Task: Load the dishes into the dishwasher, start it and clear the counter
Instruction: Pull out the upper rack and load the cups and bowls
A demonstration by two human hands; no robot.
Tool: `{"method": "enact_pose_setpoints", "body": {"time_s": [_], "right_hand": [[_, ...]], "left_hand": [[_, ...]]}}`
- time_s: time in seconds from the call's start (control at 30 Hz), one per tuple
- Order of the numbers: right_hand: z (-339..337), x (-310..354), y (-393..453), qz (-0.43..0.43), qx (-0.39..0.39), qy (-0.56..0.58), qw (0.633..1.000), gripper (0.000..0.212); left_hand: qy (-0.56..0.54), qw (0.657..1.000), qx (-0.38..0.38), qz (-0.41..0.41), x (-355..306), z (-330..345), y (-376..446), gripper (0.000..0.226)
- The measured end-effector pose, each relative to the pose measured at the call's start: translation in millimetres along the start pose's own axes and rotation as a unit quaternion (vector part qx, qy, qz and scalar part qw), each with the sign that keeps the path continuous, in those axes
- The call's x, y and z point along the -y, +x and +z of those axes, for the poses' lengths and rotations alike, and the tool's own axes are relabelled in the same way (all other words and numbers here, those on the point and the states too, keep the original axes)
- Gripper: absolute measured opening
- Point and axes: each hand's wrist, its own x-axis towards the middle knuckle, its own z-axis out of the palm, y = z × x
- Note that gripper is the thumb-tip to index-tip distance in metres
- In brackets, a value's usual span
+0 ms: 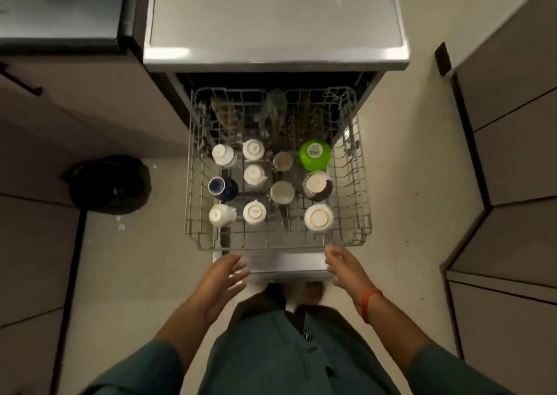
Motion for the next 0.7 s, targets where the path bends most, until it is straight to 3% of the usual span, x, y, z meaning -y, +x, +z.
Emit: {"method": "enact_pose_setpoints", "body": {"time_s": [0.13,0.3,0.4,0.6,0.7], "right_hand": [[20,-2,30,0.044,-0.003,-0.004,0.999,0.039],[22,-11,47,0.122,-0.015,-0.018,0.992,0.038],[12,-18,60,0.160,-0.027,-0.005,0.987,0.057],[-9,-10,93,0.196,-0.029,0.085,0.976,0.058],[-13,10,106,0.219,-0.001,0.131,0.967,0.074]], "left_hand": [[0.072,0.997,-0.012,-0.011,-6,-14,27,0.037],[0.145,0.987,-0.051,-0.049,2,-31,46,0.044],[0.149,0.984,-0.081,-0.058,6,-38,55,0.050],[0.143,0.984,-0.081,-0.062,0,-27,71,0.051],[0.122,0.988,-0.065,-0.071,-7,-11,80,0.049]]}}
